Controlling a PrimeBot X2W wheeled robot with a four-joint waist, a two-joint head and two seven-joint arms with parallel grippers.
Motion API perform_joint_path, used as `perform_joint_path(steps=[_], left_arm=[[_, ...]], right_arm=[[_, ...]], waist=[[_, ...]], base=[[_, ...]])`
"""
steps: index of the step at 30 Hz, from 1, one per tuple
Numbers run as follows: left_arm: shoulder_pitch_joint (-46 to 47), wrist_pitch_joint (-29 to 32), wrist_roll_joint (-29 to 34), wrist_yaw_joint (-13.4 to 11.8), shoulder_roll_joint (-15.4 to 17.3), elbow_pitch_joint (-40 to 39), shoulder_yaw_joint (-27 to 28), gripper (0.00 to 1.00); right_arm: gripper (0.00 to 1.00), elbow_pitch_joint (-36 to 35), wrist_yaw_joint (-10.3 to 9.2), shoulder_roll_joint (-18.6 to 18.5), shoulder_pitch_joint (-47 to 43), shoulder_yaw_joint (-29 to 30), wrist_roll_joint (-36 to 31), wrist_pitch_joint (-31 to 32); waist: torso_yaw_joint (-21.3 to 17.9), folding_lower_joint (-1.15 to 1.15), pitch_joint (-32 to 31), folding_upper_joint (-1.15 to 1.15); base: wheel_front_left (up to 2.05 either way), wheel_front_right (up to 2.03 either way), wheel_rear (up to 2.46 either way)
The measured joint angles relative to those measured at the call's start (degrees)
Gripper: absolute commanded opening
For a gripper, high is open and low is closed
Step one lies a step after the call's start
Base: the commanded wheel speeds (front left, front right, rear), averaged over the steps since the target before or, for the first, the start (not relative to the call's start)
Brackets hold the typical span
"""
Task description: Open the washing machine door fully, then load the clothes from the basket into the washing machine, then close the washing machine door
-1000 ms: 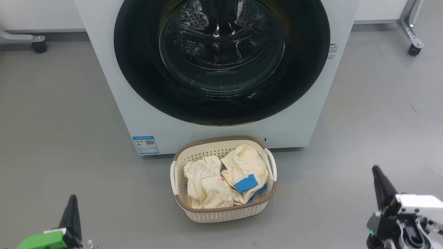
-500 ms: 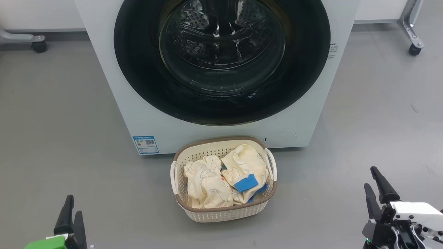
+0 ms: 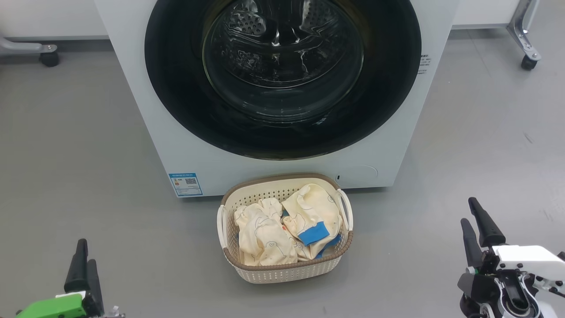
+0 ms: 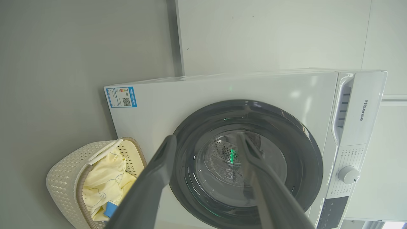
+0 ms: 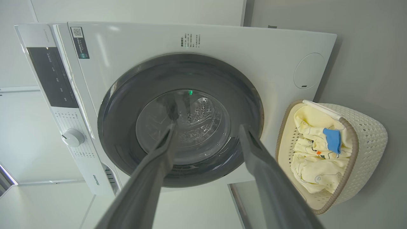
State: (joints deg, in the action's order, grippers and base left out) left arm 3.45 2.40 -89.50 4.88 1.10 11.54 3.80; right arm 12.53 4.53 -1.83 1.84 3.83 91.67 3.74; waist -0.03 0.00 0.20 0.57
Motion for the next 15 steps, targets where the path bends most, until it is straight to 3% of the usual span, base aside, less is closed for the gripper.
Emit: perform_joint_path(steps=[15], left_arm=[[0.19, -3.32, 7.16, 0.47, 2.77, -2.59, -3.12, 1.00]], right_arm=[[1.00, -2.15, 0.20, -2.38, 1.54, -4.00, -6.45, -2.53]], waist=[[-0.03, 0.00, 0.11, 0.00]], base=[[0.00, 0.00, 0.00]])
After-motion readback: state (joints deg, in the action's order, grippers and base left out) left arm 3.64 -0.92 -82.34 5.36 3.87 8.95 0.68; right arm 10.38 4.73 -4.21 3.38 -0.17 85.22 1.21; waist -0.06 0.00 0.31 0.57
